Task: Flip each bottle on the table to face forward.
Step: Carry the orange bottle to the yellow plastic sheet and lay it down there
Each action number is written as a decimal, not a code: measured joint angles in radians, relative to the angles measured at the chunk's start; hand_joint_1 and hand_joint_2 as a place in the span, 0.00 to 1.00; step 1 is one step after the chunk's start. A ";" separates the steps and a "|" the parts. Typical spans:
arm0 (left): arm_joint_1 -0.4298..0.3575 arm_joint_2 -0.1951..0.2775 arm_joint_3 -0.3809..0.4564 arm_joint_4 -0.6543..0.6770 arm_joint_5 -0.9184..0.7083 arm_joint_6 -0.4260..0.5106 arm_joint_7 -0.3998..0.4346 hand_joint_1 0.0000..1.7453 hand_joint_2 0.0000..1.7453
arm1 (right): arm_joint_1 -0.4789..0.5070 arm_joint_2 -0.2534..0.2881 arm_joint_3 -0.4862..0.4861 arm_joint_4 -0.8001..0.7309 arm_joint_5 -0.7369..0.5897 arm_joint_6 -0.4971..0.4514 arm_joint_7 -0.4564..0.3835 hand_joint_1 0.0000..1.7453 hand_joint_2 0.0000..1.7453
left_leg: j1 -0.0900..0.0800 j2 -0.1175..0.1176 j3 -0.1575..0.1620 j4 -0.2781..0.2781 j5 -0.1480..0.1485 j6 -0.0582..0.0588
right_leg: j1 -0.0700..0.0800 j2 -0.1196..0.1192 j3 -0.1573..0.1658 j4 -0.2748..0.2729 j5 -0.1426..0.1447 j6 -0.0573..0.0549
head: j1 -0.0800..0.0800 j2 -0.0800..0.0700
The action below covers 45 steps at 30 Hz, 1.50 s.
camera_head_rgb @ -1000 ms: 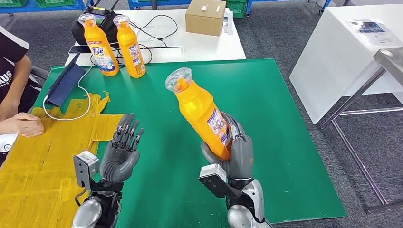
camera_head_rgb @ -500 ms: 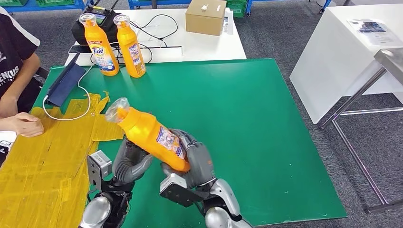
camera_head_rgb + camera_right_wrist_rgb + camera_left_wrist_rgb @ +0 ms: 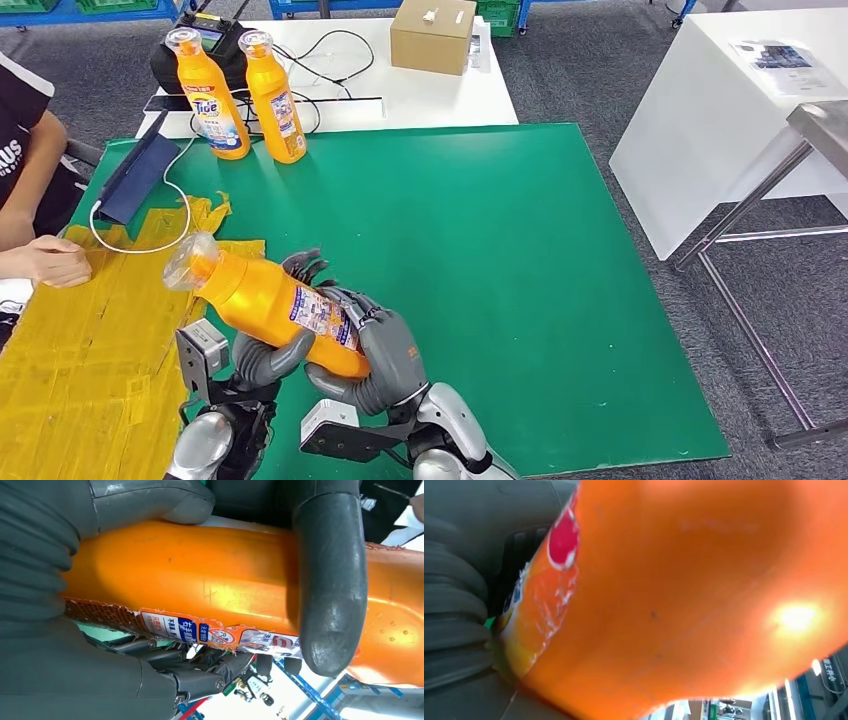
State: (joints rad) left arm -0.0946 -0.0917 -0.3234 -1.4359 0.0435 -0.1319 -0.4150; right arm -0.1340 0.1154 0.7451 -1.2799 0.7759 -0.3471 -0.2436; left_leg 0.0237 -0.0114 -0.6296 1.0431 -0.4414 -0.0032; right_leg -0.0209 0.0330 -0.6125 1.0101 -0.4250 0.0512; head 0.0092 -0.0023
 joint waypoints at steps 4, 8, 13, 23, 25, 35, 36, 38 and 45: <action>0.000 0.000 0.002 0.002 -0.002 0.014 -0.001 1.00 1.00 | -0.001 -0.004 0.003 0.000 -0.006 -0.010 0.001 1.00 1.00 | 0.000 0.000 0.000 0.000 0.000 0.000 | 0.000 0.000 0.000 0.000 0.000 0.000 | 0.000 0.000; 0.000 0.000 0.002 0.002 -0.003 0.021 -0.002 1.00 1.00 | -0.001 -0.005 0.007 0.000 -0.009 -0.014 0.001 0.73 1.00 | 0.000 0.000 0.000 0.000 0.000 0.000 | 0.000 0.000 0.000 0.000 0.000 0.000 | 0.000 0.000; -0.001 -0.001 0.003 0.002 -0.010 0.047 -0.005 1.00 1.00 | 0.009 -0.006 0.008 -0.001 -0.028 -0.037 -0.009 0.00 1.00 | 0.000 0.000 0.000 0.000 0.000 0.000 | 0.000 0.000 0.000 0.000 0.000 0.000 | 0.000 0.000; -0.015 0.026 0.087 -0.011 -0.200 0.319 -0.005 1.00 1.00 | 0.108 -0.027 -0.083 -0.130 -0.160 -0.144 -0.097 0.00 1.00 | 0.000 -0.001 0.000 0.000 0.000 0.000 | 0.000 0.000 0.000 0.000 0.000 0.000 | 0.000 0.000; -0.021 0.040 0.105 -0.010 -0.317 0.412 0.003 1.00 1.00 | 0.126 -0.032 -0.115 -0.162 -0.182 -0.143 -0.115 0.00 1.00 | 0.000 -0.001 0.000 0.000 0.000 0.000 | 0.000 0.000 0.000 0.000 0.000 0.000 | 0.000 0.000; -0.158 0.189 0.086 0.165 -1.433 0.628 0.375 1.00 1.00 | 0.170 -0.042 -0.233 -0.275 -0.222 -0.064 -0.137 0.00 1.00 | 0.000 0.000 0.000 0.000 0.001 0.000 | 0.000 0.000 0.000 0.000 0.000 0.000 | 0.000 0.000; -0.182 0.210 0.072 0.209 -1.527 0.618 0.422 1.00 1.00 | 0.171 -0.043 -0.244 -0.283 -0.240 -0.045 -0.138 0.00 1.00 | 0.000 0.001 0.000 0.000 0.001 -0.001 | 0.000 0.000 0.000 0.000 0.000 0.000 | 0.000 0.000; -0.228 0.248 0.042 0.302 -1.617 0.595 0.467 1.00 1.00 | 0.171 -0.045 -0.267 -0.299 -0.287 -0.005 -0.141 0.00 1.00 | 0.000 0.001 0.000 0.000 0.001 -0.001 | 0.000 0.000 -0.001 0.000 0.001 0.000 | 0.000 0.000; -0.355 0.322 -0.020 0.631 -1.592 0.542 0.468 1.00 1.00 | 0.170 -0.053 -0.341 -0.321 -0.443 0.095 -0.140 0.00 1.00 | 0.000 0.001 0.000 0.000 0.002 -0.001 | 0.000 0.001 -0.001 0.001 0.001 0.000 | 0.000 0.000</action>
State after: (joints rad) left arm -0.4493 0.2307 -0.3433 -0.8051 -1.5483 0.4097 0.0526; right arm 0.0362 0.0623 0.4044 -1.6007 0.3325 -0.2519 -0.3840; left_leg 0.0241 -0.0099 -0.6291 1.0431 -0.4398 -0.0043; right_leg -0.0208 0.0343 -0.6131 1.0110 -0.4244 0.0510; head 0.0092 -0.0023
